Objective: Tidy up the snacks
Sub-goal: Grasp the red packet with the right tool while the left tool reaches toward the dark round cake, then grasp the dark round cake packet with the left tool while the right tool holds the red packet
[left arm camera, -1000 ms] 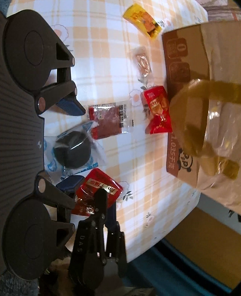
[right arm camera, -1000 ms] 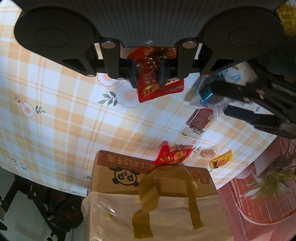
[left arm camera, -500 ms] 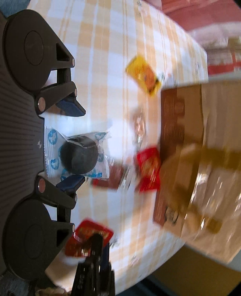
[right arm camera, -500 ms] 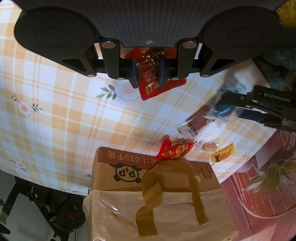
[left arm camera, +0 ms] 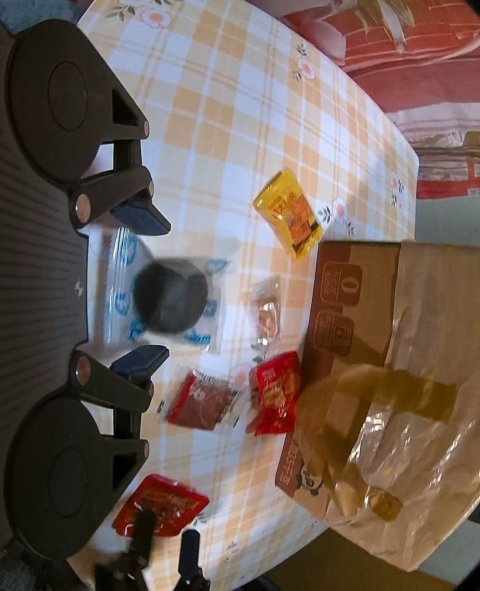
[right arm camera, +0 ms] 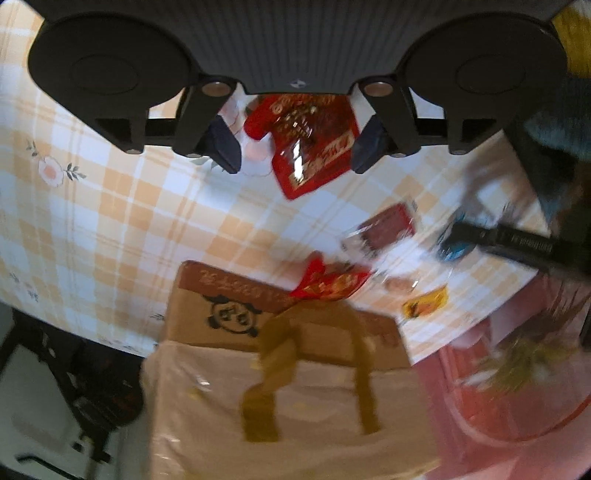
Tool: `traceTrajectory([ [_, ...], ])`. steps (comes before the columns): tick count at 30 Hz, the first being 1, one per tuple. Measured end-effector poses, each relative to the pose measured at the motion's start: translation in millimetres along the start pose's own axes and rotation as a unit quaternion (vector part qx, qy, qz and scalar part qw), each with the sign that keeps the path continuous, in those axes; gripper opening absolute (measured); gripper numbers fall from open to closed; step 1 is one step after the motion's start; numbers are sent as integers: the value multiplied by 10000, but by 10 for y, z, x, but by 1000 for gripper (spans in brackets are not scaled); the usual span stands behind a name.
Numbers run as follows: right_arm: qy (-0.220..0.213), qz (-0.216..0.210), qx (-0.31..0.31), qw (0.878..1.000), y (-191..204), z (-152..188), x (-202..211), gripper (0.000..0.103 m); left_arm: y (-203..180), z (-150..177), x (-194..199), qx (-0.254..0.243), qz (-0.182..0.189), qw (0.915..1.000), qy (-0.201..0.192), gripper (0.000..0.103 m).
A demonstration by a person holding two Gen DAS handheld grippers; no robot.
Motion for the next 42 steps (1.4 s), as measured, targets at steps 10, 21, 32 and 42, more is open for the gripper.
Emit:
traceTrajectory([
  [10, 289, 98, 737, 9968, 160, 88, -183, 78, -41, 18, -17, -35, -56, 9999, -88, 64],
  [21, -98, 137, 81, 9998, -82, -44, -162, 4, -77, 3, 98, -101, 40, 9991, -406, 46],
  [32, -235, 58, 35, 9997, -121, -63, 39, 47, -80, -3, 98, -64, 118, 9991, -407, 46],
  [42, 304, -59, 941, 9951, 223, 89, -148, 66, -68, -6, 105, -41, 121, 9991, -409, 46],
])
Point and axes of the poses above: each gripper's, at about its wrist camera, not at the fingertips, and x roughly against the way its jaws point, y to its left, z to its underside, the point moved 6 cm from there along -x, roughly the way its jaws point, and after that the axes turned 9 degrees about y, right-handed, at the moved point
